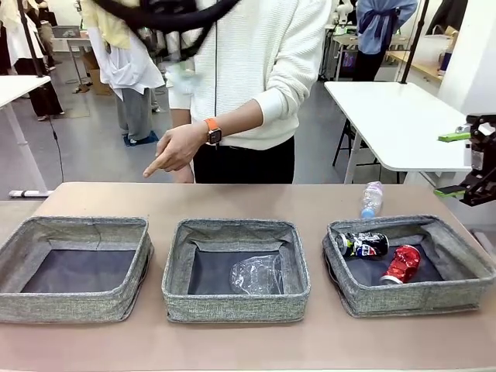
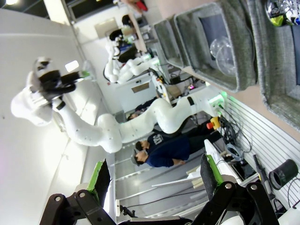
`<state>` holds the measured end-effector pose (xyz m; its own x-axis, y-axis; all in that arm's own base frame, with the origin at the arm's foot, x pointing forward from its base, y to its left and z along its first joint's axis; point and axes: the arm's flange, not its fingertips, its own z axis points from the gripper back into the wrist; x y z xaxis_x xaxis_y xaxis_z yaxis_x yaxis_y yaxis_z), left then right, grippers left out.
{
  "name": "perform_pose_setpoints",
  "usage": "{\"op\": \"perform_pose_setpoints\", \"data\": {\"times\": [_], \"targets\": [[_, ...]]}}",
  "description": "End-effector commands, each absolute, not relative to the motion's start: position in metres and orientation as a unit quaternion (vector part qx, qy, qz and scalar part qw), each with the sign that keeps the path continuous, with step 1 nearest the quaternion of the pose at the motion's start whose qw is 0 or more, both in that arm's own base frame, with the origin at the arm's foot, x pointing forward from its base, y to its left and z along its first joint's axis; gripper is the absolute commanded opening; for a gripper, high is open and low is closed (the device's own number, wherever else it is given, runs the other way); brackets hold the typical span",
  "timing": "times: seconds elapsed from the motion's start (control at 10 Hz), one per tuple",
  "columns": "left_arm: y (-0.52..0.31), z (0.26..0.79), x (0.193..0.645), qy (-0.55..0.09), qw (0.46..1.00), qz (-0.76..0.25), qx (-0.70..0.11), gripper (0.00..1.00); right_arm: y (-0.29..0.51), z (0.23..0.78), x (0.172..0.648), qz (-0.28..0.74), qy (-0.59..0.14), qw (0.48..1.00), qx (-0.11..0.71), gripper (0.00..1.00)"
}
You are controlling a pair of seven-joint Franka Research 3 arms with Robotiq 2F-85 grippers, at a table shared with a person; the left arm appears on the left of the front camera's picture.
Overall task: Sort the waste into the appropriate baskets.
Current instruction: Place the picked waste into the Fabric basket indicated by the person.
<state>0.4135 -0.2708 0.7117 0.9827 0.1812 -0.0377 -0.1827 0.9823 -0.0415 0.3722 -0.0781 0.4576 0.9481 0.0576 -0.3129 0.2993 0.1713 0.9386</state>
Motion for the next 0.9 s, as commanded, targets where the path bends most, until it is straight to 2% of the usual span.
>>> {"op": "perform_pose_setpoints", "data": {"times": [0.0,0.2,0.4,0.6,0.8], "targets": [[-0.169,0.609,0.355,0.05,0.984,0.164,-0.053,0.05,-0.076,0.462,0.373,-0.087,0.139,0.749,0.642,1.0],[-0.108,0.532,0.337,0.072,0.955,0.249,-0.144,0.05,-0.076,0.462,0.373,-0.087,0.139,0.749,0.642,1.0],[-0.07,0.476,0.343,0.097,0.923,0.321,-0.187,0.05,-0.076,0.462,0.373,-0.087,0.139,0.749,0.642,1.0],[-0.065,0.447,0.351,0.119,0.915,0.332,-0.198,0.05,-0.076,0.462,0.373,-0.087,0.139,0.749,0.642,1.0],[-0.066,0.442,0.355,0.12,0.914,0.33,-0.201,0.05,-0.076,0.462,0.373,-0.087,0.139,0.749,0.642,1.0]]}}
